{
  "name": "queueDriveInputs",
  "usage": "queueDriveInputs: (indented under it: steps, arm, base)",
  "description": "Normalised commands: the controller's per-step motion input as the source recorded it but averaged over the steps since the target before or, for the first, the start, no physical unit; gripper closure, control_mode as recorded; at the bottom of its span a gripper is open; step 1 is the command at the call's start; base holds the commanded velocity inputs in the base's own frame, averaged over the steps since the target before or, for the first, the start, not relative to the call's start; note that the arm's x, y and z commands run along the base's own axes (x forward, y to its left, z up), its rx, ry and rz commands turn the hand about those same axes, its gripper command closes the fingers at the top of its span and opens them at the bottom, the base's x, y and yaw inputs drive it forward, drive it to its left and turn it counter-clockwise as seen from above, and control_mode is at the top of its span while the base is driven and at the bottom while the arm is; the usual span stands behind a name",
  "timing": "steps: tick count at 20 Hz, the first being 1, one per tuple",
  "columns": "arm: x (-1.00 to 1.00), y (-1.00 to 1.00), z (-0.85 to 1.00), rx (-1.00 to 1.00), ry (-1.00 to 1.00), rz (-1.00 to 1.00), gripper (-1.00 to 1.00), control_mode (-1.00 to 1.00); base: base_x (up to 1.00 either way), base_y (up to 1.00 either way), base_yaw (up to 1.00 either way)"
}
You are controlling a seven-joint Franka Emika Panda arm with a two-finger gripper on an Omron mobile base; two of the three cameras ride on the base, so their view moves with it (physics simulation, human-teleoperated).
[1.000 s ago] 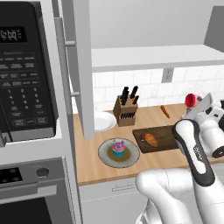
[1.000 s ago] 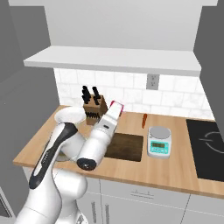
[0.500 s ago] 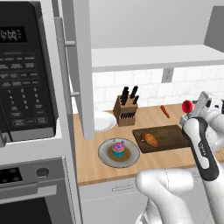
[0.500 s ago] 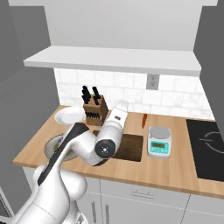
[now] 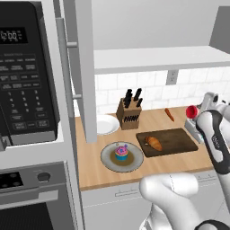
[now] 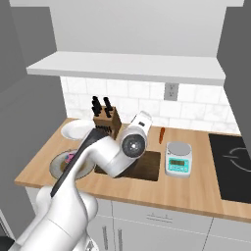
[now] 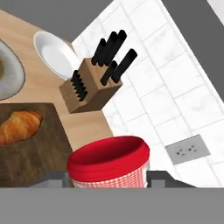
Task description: From the different types of pastries on the counter, select a croissant and place it on the cutting board. Then retrieve a jar of jam from the cabinet and place it alongside the croissant on the cutting board.
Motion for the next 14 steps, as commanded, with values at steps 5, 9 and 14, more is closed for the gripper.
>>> queueDriveInputs:
  steps: [5,9,14]
  arm:
    - [-0.03,0.08,0.00,0.30,0.03,0.00,1.00,-1.00]
    - [-0.14,0.06,0.00,0.37,-0.01,0.00,1.00,-1.00]
    - [-0.16,0.05,0.00,0.35,0.00,0.00,1.00,-1.00]
  base:
    - [0.00,0.00,0.00]
    - [0.00,0.00,0.00]
    - [0.00,0.00,0.00]
